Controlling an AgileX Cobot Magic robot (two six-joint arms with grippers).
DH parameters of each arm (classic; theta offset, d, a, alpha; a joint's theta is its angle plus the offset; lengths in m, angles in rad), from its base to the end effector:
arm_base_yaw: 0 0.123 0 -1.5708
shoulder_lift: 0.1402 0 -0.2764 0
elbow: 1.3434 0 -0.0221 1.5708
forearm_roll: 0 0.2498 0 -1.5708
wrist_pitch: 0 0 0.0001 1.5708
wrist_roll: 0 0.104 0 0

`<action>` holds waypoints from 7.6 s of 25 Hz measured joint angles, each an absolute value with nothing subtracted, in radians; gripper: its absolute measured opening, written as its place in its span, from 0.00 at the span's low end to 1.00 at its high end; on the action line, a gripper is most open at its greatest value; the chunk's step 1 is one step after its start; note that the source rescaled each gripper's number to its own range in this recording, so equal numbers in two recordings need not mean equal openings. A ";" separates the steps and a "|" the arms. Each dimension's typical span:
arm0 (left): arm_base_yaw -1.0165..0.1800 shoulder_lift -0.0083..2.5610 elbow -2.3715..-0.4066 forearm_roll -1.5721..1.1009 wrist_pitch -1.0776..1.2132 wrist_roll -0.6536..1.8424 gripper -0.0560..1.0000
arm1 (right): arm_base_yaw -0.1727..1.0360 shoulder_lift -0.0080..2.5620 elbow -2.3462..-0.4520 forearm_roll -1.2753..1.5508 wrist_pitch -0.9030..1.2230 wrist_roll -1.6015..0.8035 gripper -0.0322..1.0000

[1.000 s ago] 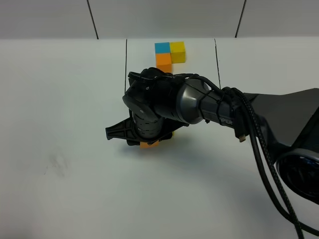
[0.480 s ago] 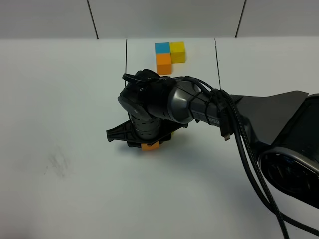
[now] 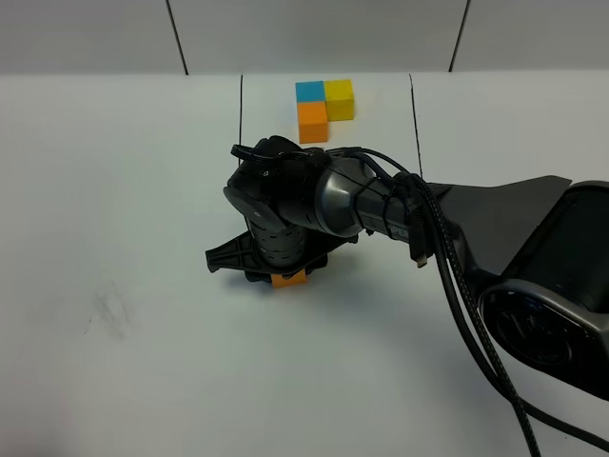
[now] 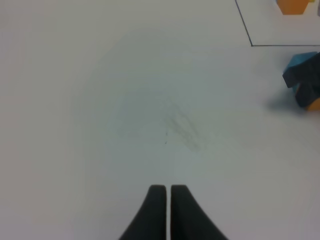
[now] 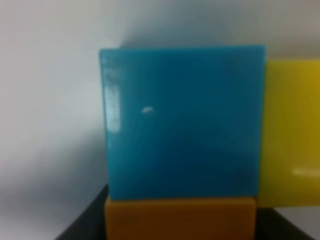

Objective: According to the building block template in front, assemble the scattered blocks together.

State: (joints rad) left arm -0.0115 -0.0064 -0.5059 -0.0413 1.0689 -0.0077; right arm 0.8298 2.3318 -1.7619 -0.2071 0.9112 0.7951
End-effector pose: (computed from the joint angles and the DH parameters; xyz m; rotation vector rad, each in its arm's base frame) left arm 0.0125 -0.0039 0.2720 0.0063 2.0400 -0.0614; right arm 0.3279 0.3333 0.0973 -0.2131 2.8860 0.0116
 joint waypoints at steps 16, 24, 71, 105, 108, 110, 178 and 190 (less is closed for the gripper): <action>-0.012 -0.006 -0.506 -0.041 1.068 -0.008 0.06 | 0.830 2.332 -1.764 -0.212 0.945 0.783 0.56; -0.012 -0.006 -0.506 -0.041 1.068 -0.008 0.06 | 0.830 2.332 -1.765 -0.208 0.949 0.783 0.56; -0.012 -0.006 -0.506 -0.041 1.069 -0.008 0.06 | 0.831 2.333 -1.765 -0.231 0.932 0.754 0.84; -0.012 -0.006 -0.506 -0.041 1.069 -0.008 0.06 | 0.893 2.131 -1.766 -0.251 1.094 0.709 0.61; -0.012 -0.006 -0.506 -0.041 1.069 -0.008 0.06 | 0.896 2.131 -1.766 -0.253 1.096 0.684 0.32; -0.012 -0.006 -0.506 -0.041 1.069 -0.008 0.06 | 0.899 2.131 -1.766 -0.255 1.096 0.678 0.16; -0.012 -0.006 -0.506 -0.041 1.068 -0.008 0.06 | 0.377 1.477 -1.172 -0.374 1.216 0.070 0.03; -0.012 -0.006 -0.506 -0.041 1.068 -0.008 0.06 | 0.372 1.109 -0.872 -0.271 1.219 0.069 0.03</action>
